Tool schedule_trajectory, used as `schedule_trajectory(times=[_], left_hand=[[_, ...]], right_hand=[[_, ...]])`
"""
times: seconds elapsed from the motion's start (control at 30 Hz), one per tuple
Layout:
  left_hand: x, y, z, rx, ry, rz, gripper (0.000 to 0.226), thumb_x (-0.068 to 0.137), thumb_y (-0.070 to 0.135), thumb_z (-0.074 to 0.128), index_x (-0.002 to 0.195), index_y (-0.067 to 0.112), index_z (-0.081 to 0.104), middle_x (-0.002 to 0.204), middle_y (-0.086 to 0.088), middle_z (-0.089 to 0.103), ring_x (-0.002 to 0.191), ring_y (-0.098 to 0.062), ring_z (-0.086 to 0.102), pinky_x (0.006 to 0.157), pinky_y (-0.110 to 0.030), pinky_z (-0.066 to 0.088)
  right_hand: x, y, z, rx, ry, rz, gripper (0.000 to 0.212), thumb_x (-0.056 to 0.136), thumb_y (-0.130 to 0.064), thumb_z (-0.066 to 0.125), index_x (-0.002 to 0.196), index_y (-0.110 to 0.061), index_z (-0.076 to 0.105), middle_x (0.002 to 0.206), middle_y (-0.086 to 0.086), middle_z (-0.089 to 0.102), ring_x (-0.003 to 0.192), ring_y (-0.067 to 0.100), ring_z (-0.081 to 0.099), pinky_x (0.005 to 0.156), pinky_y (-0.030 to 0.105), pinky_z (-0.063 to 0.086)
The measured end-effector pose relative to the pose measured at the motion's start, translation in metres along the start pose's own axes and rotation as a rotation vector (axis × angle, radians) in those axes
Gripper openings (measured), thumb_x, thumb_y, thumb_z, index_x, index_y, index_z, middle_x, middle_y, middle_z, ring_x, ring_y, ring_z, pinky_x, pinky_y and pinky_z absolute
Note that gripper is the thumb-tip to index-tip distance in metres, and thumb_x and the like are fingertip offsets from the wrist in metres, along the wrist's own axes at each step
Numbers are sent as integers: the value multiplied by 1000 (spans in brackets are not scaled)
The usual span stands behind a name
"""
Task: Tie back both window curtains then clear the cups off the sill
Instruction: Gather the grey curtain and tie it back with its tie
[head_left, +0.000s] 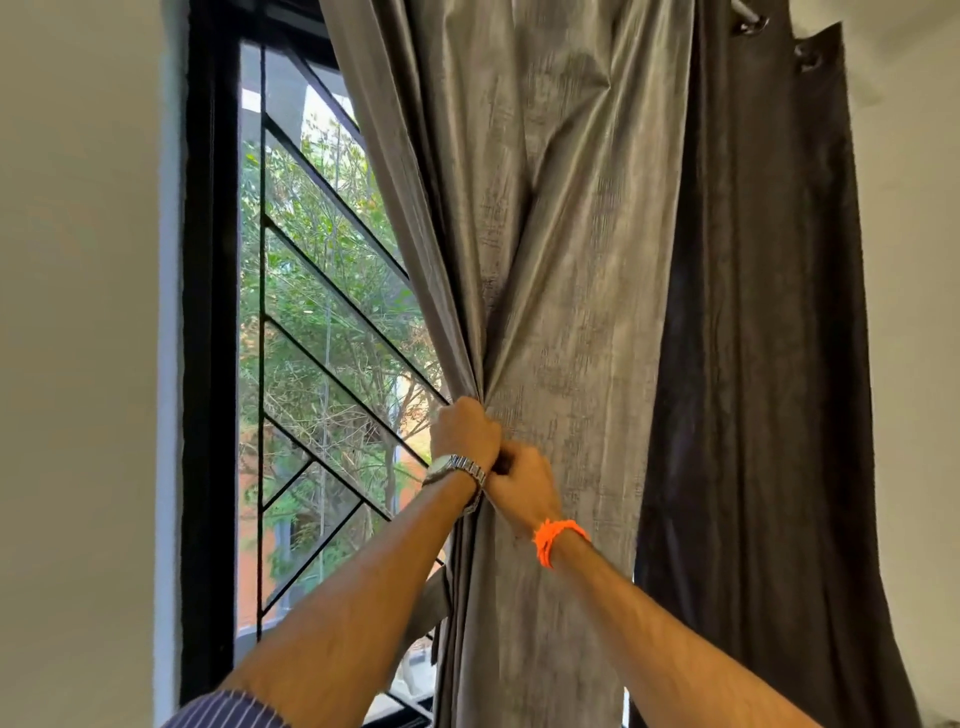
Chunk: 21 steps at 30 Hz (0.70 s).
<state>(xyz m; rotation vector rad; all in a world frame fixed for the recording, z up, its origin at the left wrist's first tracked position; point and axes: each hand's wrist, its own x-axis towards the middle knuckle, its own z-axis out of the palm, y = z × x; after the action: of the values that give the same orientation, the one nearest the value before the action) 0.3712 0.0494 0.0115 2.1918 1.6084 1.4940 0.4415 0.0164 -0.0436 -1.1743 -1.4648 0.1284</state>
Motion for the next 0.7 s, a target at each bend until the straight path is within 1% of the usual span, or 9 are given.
schedule_trajectory(times=[0.07, 0.13, 0.2, 0.33, 0.37, 0.43, 0.53, 0.6, 0.7], left_hand=[[6, -6, 1, 43, -4, 18, 22, 94, 23, 51, 95, 3, 60, 100, -18, 65, 94, -34, 61, 69, -33, 37], [12, -14, 3, 69, -8, 33, 25, 95, 25, 50, 99, 2, 61, 103, -19, 65, 96, -35, 61, 72, -34, 39], [18, -20, 6, 71, -8, 54, 30, 98, 29, 49, 99, 2, 60, 102, -19, 65, 95, -36, 61, 76, -36, 44], [29, -31, 14, 47, 0, 94, 29, 98, 27, 49, 93, 1, 59, 94, -18, 65, 87, -35, 63, 75, -38, 49], [31, -33, 16, 49, -2, 98, 28, 98, 26, 49, 92, 1, 59, 93, -18, 65, 87, -35, 62, 75, -37, 47], [35, -34, 19, 50, -5, 91, 28, 98, 26, 50, 92, 0, 59, 92, -18, 65, 88, -35, 62, 74, -37, 46], [41, -33, 24, 39, -17, 60, 28, 98, 26, 50, 92, 0, 59, 95, -20, 65, 86, -37, 63, 70, -37, 46], [45, -31, 27, 53, -28, 43, 23, 97, 19, 49, 95, -2, 58, 96, -20, 64, 88, -36, 63, 67, -34, 42], [50, -27, 34, 91, -6, 34, 21, 97, 15, 47, 99, -2, 58, 87, -12, 58, 78, -28, 55, 66, -30, 40]], right_hand=[[4, 4, -2, 20, -7, 3, 27, 76, -1, 56, 64, -23, 65, 54, -10, 59, 47, -4, 47, 49, 15, 40], [10, 10, -6, 33, 25, 31, 35, 74, 2, 53, 83, -23, 76, 69, -10, 70, 59, -8, 59, 61, 13, 49], [20, 20, -12, 65, 115, 101, 33, 75, -1, 54, 95, -16, 76, 84, -3, 76, 75, 1, 69, 75, 24, 58], [38, 44, -33, -54, 387, 216, 19, 78, -23, 72, 96, -22, 71, 91, -2, 75, 79, 10, 67, 83, 37, 57], [41, 49, -41, -106, 469, 247, 28, 74, -34, 76, 99, -25, 69, 96, -3, 74, 85, 13, 66, 84, 37, 56], [46, 63, -54, -201, 616, 314, 65, 59, -50, 85, 114, -25, 60, 113, 3, 65, 109, 24, 57, 92, 43, 51], [57, 79, -70, -183, 721, 442, 118, 38, -53, 92, 138, -19, 38, 140, 9, 47, 130, 37, 40, 95, 59, 41], [68, 93, -78, -75, 647, 509, 129, 38, -47, 95, 144, -18, 27, 142, 15, 46, 129, 40, 45, 98, 57, 41], [79, 110, -83, 79, 552, 566, 112, 45, -38, 95, 137, -19, 35, 125, 22, 60, 113, 40, 58, 94, 47, 48]])
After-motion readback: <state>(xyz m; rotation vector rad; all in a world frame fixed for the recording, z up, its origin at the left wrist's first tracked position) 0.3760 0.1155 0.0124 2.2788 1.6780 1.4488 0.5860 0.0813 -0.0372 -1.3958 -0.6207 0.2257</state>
